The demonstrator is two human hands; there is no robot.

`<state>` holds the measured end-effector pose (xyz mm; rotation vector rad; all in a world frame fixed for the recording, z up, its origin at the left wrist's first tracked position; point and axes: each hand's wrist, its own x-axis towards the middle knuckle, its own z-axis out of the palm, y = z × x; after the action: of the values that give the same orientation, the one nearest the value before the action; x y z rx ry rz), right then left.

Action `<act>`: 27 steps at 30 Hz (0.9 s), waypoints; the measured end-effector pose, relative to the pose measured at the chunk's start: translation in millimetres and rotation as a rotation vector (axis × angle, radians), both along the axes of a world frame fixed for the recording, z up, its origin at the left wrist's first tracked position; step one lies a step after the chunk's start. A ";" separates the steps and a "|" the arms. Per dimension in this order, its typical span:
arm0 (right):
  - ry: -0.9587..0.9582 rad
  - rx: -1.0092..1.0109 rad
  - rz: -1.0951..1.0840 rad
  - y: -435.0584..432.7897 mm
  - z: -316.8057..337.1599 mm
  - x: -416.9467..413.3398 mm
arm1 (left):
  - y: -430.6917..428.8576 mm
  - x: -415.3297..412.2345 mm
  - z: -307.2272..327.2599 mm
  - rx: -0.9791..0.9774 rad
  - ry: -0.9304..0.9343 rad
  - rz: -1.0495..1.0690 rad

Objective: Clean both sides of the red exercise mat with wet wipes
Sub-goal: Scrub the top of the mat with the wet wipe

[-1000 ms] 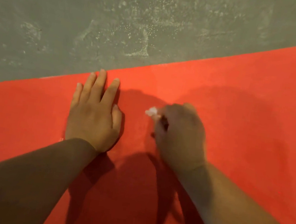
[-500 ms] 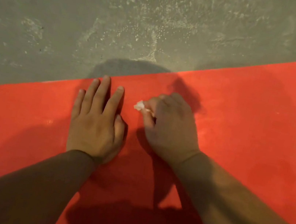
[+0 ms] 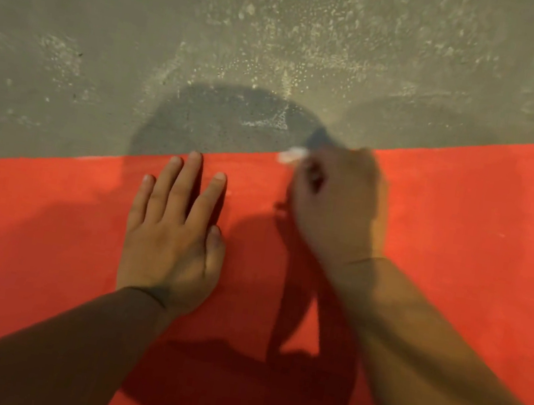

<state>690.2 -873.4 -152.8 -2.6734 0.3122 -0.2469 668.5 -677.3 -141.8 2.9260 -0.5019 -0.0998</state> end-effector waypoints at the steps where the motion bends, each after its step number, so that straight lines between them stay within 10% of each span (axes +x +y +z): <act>1: -0.056 0.004 -0.096 -15.9 18.1 -0.7 | 0.3 0.3 -0.1 0.002 -0.003 0.000; 5: -0.069 0.028 -0.328 -53.5 7.1 13.0 | -0.2 -1.2 0.1 0.019 -0.021 -0.007; 11: -0.075 0.098 0.320 27.9 14.3 -11.3 | 0.2 -1.4 0.6 0.018 -0.023 -0.016; 27: -0.108 0.008 -0.080 -24.9 7.9 6.5 | 1.9 -0.5 -2.7 0.009 -0.022 -0.017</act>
<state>696.7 -898.3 -144.9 -2.6312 0.3854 -0.4114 668.0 -675.3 -144.6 2.9353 -0.5319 -0.0724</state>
